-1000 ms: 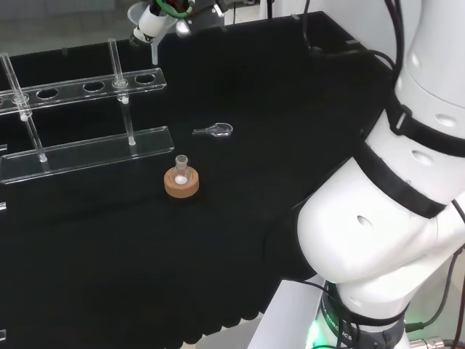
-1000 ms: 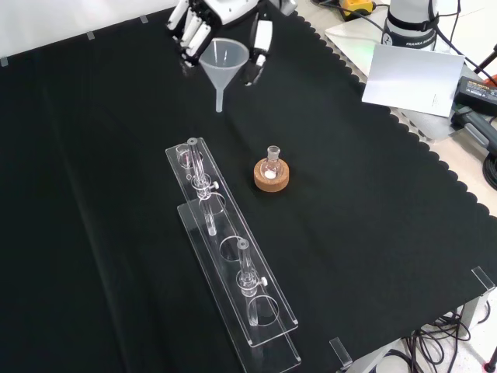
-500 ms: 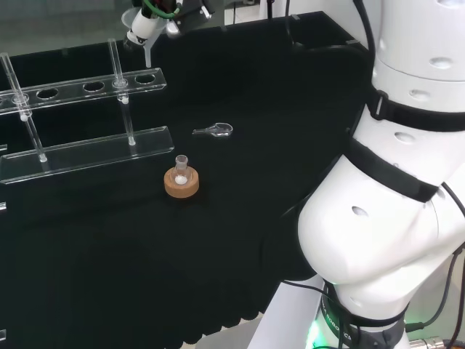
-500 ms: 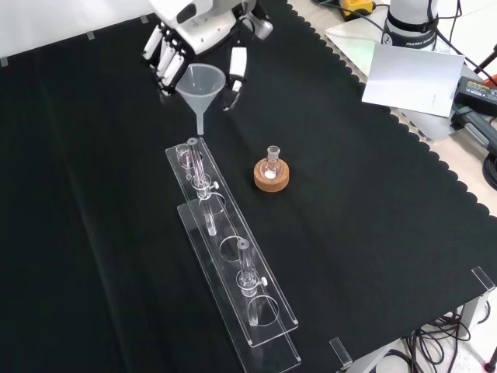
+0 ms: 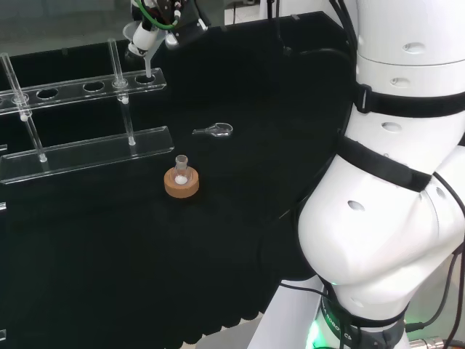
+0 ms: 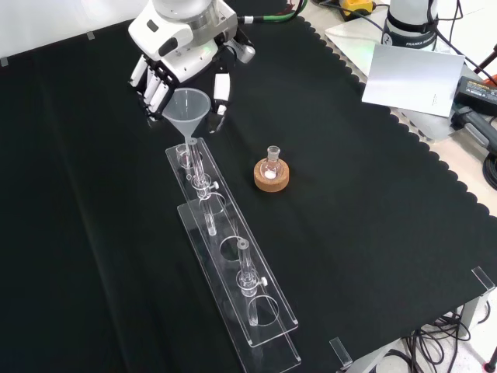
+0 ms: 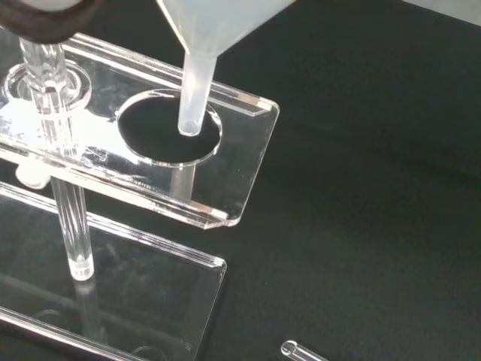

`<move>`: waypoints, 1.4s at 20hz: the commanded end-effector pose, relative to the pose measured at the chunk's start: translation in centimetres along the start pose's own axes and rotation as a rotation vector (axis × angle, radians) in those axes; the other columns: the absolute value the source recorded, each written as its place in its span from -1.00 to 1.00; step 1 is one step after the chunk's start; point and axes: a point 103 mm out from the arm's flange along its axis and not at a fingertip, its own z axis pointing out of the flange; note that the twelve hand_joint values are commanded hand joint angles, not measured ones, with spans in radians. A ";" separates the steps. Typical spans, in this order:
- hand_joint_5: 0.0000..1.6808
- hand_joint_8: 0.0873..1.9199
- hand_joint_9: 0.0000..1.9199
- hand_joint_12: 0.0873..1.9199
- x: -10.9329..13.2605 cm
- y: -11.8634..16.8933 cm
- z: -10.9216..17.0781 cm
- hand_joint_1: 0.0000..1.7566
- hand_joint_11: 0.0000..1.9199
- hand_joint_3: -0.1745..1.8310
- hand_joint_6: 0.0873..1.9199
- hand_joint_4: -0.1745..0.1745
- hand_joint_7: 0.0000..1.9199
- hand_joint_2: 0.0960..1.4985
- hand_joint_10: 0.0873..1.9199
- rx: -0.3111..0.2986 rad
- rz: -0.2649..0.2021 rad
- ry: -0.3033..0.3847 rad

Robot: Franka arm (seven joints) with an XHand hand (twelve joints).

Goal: Put the funnel back on the funnel stand.

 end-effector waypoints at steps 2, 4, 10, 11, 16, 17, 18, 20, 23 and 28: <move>0.02 -0.34 0.32 0.27 0.1 0.4 0.8 -0.13 -0.39 -0.37 -0.31 0.19 -0.17 0.00 -0.67 0.005 -0.009 0.000; 0.02 -0.33 0.32 0.27 0.8 1.2 2.3 -0.13 -0.39 -0.37 -0.31 0.19 -0.17 0.00 -0.67 0.019 -0.026 -0.007; 0.00 -0.32 0.29 0.27 1.3 1.8 3.8 -0.13 -0.39 -0.37 -0.29 0.16 -0.20 -0.01 -0.66 0.046 -0.040 -0.020; -0.01 -0.32 0.28 0.27 1.3 1.8 4.0 -0.13 -0.39 -0.37 -0.29 0.15 -0.21 -0.01 -0.66 0.047 -0.039 -0.022; -0.15 -0.30 0.13 0.28 1.4 1.4 4.4 -0.14 -0.41 -0.37 -0.26 0.01 -0.32 -0.02 -0.65 0.067 -0.050 -0.033; -0.24 -0.28 0.04 0.29 1.4 1.3 4.6 -0.15 -0.44 -0.38 -0.26 -0.06 -0.39 -0.03 -0.63 0.074 -0.054 -0.028; -0.35 -0.27 -0.05 0.31 1.3 1.1 4.8 -0.17 -0.47 -0.38 -0.30 -0.13 -0.46 -0.05 -0.61 0.085 -0.056 -0.012; -0.58 -0.32 -0.39 0.37 1.2 0.5 5.1 -0.26 -0.62 -0.44 -0.58 -0.24 -0.76 -0.10 -0.53 0.096 -0.072 0.007; -0.71 -0.46 -0.74 0.47 1.3 -0.6 4.9 -0.37 -0.79 -0.55 -0.92 -0.26 -0.97 -0.14 -0.33 0.092 -0.093 0.019; -0.74 -0.56 -0.85 0.51 1.0 -3.5 3.5 -0.44 -0.85 -0.63 -1.00 -0.26 -1.00 -0.14 -0.24 0.044 -0.098 0.032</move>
